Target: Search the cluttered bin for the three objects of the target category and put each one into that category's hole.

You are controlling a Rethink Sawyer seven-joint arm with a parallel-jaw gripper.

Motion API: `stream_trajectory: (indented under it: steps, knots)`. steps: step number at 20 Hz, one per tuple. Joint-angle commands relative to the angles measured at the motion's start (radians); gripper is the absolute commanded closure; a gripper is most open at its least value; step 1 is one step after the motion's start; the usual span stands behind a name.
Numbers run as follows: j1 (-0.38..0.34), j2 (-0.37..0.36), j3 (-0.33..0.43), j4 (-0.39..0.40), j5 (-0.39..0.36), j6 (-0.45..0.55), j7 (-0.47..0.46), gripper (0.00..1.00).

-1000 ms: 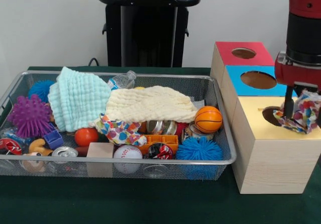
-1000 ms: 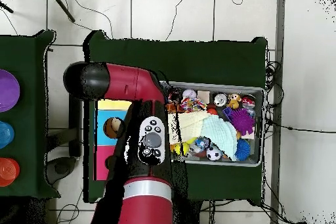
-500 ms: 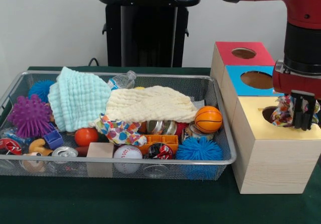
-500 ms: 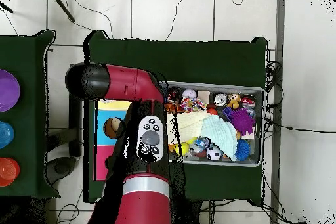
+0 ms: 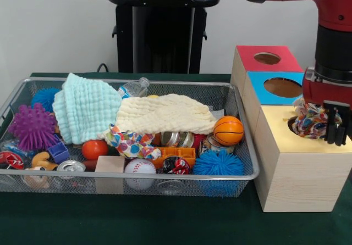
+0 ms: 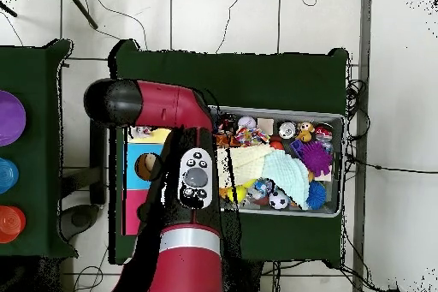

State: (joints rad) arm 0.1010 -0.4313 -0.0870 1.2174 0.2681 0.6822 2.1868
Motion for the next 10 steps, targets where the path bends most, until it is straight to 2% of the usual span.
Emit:
stream_trajectory:
  steps: [1, 10]
  knots:
    - [-0.036, 0.028, 0.028, 0.005, -0.028, 0.026, 0.085, 1.00]
    - [-0.059, 0.011, 0.071, 0.016, -0.004, 0.046, 0.065, 1.00]
